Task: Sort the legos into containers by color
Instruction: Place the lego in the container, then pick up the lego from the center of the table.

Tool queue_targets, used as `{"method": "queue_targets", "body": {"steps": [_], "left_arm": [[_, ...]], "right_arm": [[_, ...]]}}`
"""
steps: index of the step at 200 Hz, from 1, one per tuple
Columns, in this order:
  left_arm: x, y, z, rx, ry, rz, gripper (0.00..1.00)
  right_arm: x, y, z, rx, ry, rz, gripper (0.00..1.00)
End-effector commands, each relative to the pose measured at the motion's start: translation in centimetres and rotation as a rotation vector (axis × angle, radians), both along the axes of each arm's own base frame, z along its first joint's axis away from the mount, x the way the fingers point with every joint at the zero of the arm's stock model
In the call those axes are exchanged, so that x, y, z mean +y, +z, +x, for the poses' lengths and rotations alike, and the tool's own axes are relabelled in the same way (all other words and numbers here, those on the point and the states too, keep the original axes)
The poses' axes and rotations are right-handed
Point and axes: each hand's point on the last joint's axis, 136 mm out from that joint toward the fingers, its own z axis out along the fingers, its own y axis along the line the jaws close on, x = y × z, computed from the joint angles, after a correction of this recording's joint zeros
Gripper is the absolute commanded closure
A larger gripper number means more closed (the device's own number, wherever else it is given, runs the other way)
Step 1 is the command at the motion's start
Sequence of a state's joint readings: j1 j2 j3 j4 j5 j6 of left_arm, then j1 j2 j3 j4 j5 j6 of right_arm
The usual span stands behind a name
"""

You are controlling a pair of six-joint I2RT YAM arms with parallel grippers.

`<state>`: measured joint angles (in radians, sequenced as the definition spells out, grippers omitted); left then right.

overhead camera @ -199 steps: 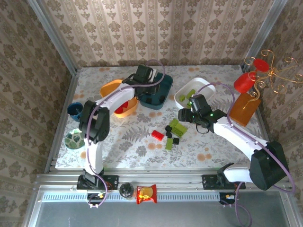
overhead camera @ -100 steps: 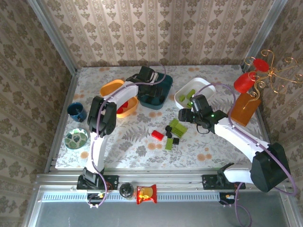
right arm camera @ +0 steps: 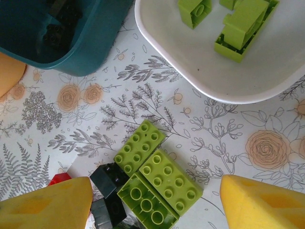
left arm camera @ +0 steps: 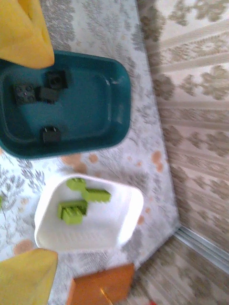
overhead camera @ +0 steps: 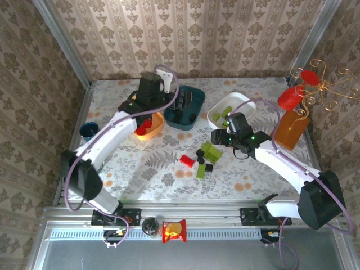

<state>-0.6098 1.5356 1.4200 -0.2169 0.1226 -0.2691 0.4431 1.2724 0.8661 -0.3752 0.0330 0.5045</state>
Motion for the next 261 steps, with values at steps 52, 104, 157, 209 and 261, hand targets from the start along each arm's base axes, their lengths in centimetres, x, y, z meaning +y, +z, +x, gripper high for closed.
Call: {"method": "queue_targets", "body": {"steps": [52, 104, 157, 209, 261], "left_arm": [[2.7, -7.1, -8.3, 0.05, 0.021, 0.027, 0.0], [7.2, -12.7, -12.2, 0.091, 0.114, 0.044, 0.0], [8.6, -16.1, -13.7, 0.178, 0.142, 0.079, 0.0], [8.8, -16.8, -13.7, 0.192, 0.147, 0.09, 0.0], [9.0, -16.9, -13.4, 0.199, 0.154, 0.086, 0.0]], "right_arm": [[4.4, -2.5, -1.7, 0.093, 0.201, -0.018, 0.32], [8.9, -5.2, -2.2, 0.151, 0.362, -0.115, 0.39], [9.9, -7.7, -0.4, 0.203, 0.369, -0.221, 0.53], [9.0, -10.1, -1.3, 0.265, 0.387, -0.332, 0.58], [8.7, -10.7, -1.3, 0.265, 0.394, -0.386, 0.66]]}}
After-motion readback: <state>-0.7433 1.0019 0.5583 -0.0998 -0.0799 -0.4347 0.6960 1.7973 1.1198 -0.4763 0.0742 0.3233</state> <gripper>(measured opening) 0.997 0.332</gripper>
